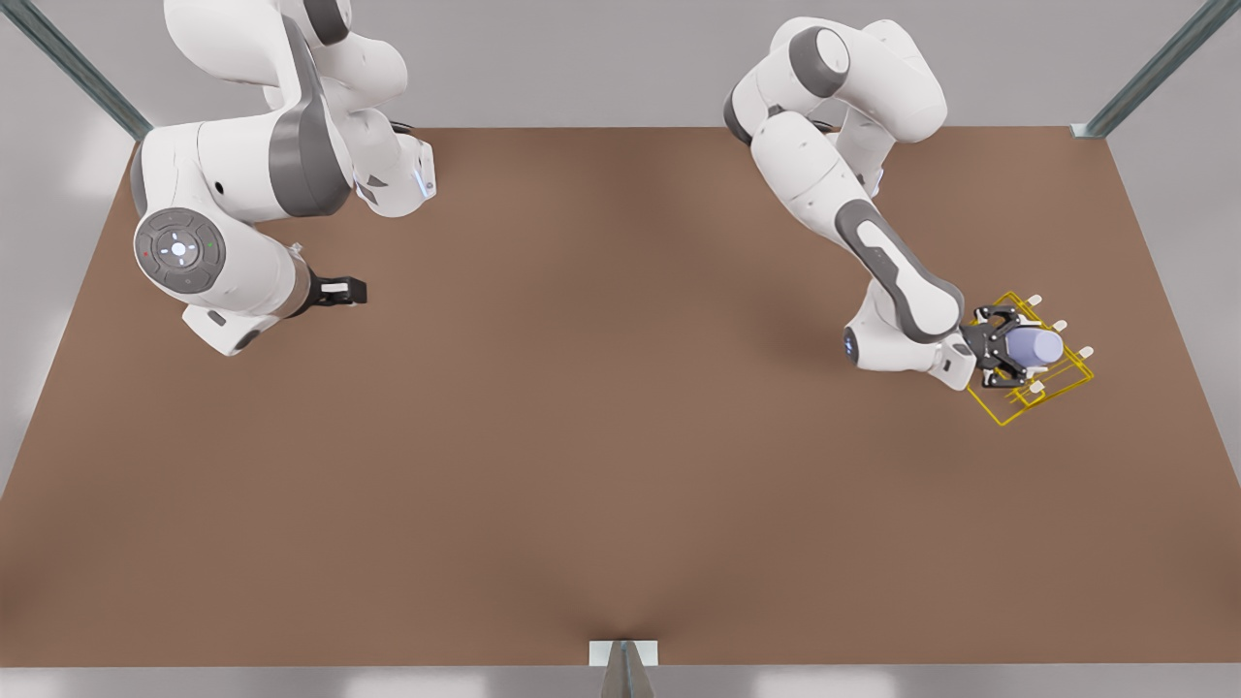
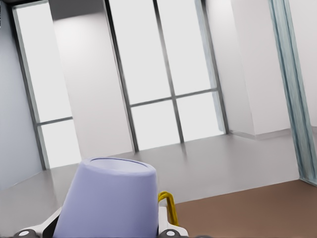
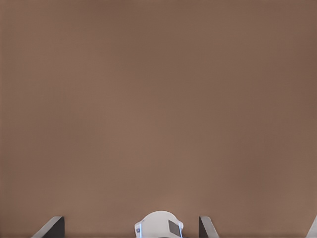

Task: Place the cup on the cup holder

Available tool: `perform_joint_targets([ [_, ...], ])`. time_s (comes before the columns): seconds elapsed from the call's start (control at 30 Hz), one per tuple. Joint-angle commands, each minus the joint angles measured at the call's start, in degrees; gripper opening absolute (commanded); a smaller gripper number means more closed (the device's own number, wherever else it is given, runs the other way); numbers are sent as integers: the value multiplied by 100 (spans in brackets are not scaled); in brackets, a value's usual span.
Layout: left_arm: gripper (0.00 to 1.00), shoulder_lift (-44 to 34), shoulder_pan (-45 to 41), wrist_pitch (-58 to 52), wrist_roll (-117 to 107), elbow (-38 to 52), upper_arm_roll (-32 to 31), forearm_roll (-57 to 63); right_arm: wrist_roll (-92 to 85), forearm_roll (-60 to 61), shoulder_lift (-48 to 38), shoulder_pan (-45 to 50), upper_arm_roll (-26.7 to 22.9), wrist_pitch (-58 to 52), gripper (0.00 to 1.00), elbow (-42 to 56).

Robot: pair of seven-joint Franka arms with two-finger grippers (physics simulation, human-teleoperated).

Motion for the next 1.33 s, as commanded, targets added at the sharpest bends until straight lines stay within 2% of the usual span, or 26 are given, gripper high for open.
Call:
perform_joint_targets([
  [0.0, 86, -3, 34, 296, -1242, -39, 2, 4, 24, 9, -7, -8, -2, 4, 100, 2],
  [0.17, 87, 6, 122, 349, -1514, -39, -6, 4, -37, 18, 28, 1, -11, 31, 100, 11],
  [0.27, 91, 15, 122, 375, -1866, -39, 2, -5, -37, 27, 37, 36, -20, 31, 100, 11],
  [0.3, 98, 15, 122, 375, -1866, -39, 2, 21, -37, 27, 37, 36, -20, 31, 100, 11],
  [0.33, 100, 15, 122, 375, -1866, -39, -6, 74, -37, 27, 37, 36, -20, 31, 100, 11],
  [0.4, 100, 6, 122, 367, -1857, -39, 2, 320, -37, 27, 37, 71, -20, 31, 100, 11],
  [0.43, 100, -38, 87, 367, -1813, -39, 55, 381, -37, 27, 37, 71, -20, 31, 100, 11],
  [0.47, 100, -476, -141, 288, -1375, -13, 371, 522, -46, 18, 37, 71, -20, 31, 100, 11],
  [0.5, 100, -1821, -896, -431, -373, 92, 741, 479, -46, 18, 37, 71, -20, 31, 100, 20],
  [0.53, 100, -2112, -1266, -1521, 1162, 794, 504, -1169, -46, 18, 37, 71, -20, 31, 100, 29],
  [0.57, 100, -2060, -1451, -3189, 3368, 1988, 477, -3246, -46, 9, 37, 71, -20, 31, 100, 46],
  [0.6, 100, -2060, -1206, -5129, 5107, 3655, 468, -4150, -46, 9, 37, 71, -20, 31, 100, 46],
  [0.63, 100, -2051, -443, -6555, 6690, 5282, 381, -4837, -46, 9, 37, 71, -20, 31, 100, 55],
  [0.67, 100, -2068, 210, -7174, 7783, 6200, -128, -5200, -46, 9, 37, 71, -20, 31, 100, 55],
  [0.7, 100, -2191, 543, -7218, 8679, 6508, -699, -5384, -46, 0, 37, 71, -20, 31, 100, 55],
  [0.77, 100, -3474, 2915, -7166, 9462, 7018, -4178, -5209, -37, 0, 37, 71, -20, 31, 100, 55],
  [0.8, 100, -3764, 3970, -7008, 10885, 7018, -5559, -4664, -37, 0, 37, 71, -20, 31, 100, 55],
  [0.83, 100, -3975, 5139, -6771, 11537, 6966, -6851, -4400, -11, 0, 37, 71, -20, 31, 100, 64],
  [0.87, 100, -4379, 5571, -6209, 11950, 6378, -7442, -4049, -11, 0, 28, 71, -20, 31, 100, 64],
  [0.9, 100, -4766, 5694, -5514, 12609, 5604, -7451, -4048, -11, 0, 37, 80, -20, 31, 100, 64],
  [0.97, 100, -4775, 5686, -4792, 11459, 5164, -7503, -4303, -11, 0, 28, 71, -20, 31, 100, 64],
  [1.07, 100, -4714, 5642, -6366, 10861, 5841, -7336, -4198, -11, 9, 28, 71, -20, 31, 100, 55],
  [1.1, 100, -4608, 5642, -6357, 10878, 5849, -7354, -4215, -11, 0, 28, 71, -20, 22, 100, 64],
  [1.17, 100, -5092, 5457, -5619, 10790, 5340, -7336, -4206, -2, 0, 28, 71, -20, 31, 100, 64],
  [1.3, 100, -4951, 5571, -5838, 10870, 5454, -7319, -4224, -2, 0, 28, 71, -20, 31, 100, 55],
])
